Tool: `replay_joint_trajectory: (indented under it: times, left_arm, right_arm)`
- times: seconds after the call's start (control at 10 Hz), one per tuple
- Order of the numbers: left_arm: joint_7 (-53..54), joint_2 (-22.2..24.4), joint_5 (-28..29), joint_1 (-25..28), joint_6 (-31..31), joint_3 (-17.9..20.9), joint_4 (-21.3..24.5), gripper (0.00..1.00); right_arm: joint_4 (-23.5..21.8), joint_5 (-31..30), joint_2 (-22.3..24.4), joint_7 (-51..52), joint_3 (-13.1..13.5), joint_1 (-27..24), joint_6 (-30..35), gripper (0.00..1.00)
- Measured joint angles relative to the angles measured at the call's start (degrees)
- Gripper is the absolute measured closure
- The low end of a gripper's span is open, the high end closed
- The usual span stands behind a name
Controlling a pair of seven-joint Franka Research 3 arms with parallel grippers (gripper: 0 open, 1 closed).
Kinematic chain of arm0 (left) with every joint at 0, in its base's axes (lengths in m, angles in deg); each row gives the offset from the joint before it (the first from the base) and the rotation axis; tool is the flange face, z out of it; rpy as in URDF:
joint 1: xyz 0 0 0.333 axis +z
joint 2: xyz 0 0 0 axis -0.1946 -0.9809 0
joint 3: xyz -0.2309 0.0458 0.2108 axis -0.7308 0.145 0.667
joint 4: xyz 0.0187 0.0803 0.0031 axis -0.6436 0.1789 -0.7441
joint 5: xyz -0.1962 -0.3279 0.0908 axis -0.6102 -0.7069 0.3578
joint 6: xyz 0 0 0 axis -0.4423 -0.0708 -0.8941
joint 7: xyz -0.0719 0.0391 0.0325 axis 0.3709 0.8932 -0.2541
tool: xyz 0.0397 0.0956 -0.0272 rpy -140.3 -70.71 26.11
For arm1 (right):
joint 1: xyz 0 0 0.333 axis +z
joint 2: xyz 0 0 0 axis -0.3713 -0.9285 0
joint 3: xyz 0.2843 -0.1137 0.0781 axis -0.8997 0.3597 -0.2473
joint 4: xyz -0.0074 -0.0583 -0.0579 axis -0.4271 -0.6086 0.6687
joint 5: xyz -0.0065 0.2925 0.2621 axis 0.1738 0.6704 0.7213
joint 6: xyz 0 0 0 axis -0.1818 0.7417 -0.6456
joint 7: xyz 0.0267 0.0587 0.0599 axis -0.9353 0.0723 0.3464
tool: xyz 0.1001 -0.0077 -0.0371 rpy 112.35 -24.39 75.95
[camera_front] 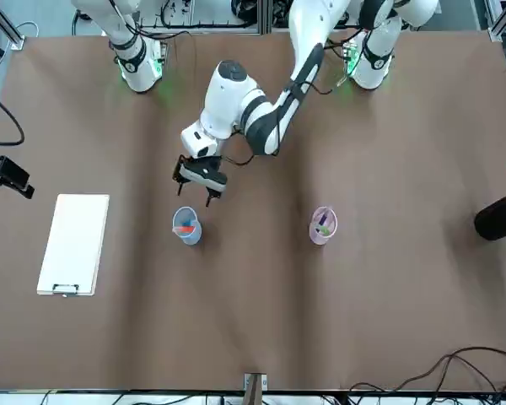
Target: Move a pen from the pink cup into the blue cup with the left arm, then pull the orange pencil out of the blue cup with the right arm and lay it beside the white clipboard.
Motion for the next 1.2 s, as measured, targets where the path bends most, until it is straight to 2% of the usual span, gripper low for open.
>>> replay_joint_trajectory:
  times: [0.4, 0.7, 1.0, 1.2]
  left_arm:
    - [5.07, 8.05, 0.00, 6.91, 19.97, -0.07, 0.07, 0.00]
    - [11.39, 15.06, 0.17, 13.03, 40.39, -1.15, 0.18, 0.00]
    - [19.14, 19.62, 0.30, 20.51, 43.02, -1.67, 0.33, 0.00]
    - [25.47, 22.26, 0.28, 23.50, 47.48, -1.87, 1.29, 0.00]
  right_arm:
    - [-0.33, 0.76, -0.74, 0.06, -0.67, 2.02, 0.11, 0.00]
    - [-0.99, 9.41, -3.56, 3.79, -1.09, 2.58, -0.06, 0.00]
    - [-1.39, 14.13, -9.95, 6.36, -1.47, 3.22, -0.52, 0.00]
    - [-1.46, 16.53, -13.80, 6.53, -2.17, 3.90, -1.48, 0.00]
